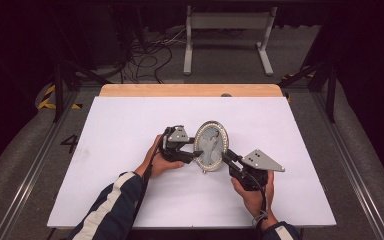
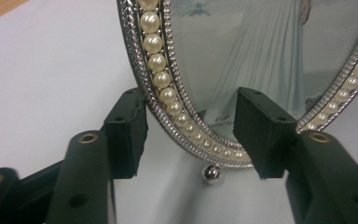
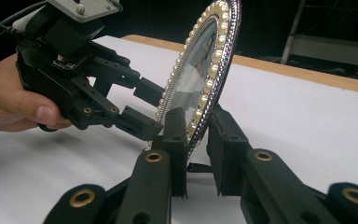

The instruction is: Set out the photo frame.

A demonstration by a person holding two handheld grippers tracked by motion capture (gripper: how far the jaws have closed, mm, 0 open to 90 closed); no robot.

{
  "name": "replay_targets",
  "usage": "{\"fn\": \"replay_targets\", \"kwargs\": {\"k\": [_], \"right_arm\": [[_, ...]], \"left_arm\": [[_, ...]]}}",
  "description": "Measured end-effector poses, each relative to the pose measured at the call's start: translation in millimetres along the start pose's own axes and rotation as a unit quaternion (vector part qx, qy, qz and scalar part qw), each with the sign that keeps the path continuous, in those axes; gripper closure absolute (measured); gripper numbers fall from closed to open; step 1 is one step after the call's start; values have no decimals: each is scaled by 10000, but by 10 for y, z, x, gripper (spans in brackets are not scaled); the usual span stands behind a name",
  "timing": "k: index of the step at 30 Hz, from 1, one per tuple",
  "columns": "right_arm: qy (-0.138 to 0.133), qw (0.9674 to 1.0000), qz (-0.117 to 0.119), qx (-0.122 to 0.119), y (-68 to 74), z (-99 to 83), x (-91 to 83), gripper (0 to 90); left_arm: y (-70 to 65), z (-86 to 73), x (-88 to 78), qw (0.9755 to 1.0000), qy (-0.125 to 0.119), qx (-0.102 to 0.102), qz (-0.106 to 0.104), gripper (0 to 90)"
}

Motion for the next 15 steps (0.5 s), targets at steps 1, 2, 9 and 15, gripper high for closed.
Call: {"fn": "replay_targets", "kwargs": {"k": [1,2,9,15], "right_arm": [[33,10000,29,5,2,-7,10,788],[28,10000,51,21,4,-6,13,790],[22,9999,107,75,-36,17,28,794],[31,9998,178,76,-58,27,37,794]], "left_arm": [[-3,-7,-6,10000,10,-24,6,487],[-7,-19,-8,10000,54,-33,10,490],[-24,-81,-30,9997,175,92,113,498],[-36,-29,-38,9999,-36,5,94,429]]}}
Point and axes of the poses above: each handheld gripper's, and its own axes: x roughly forward along the jaws, z roughly out of its top, y roughly to its left, the point moved 10 cm from there along x, roughly forward along the jaws, and after that the axes turned 13 degrees about y, right-handed, at the moved point
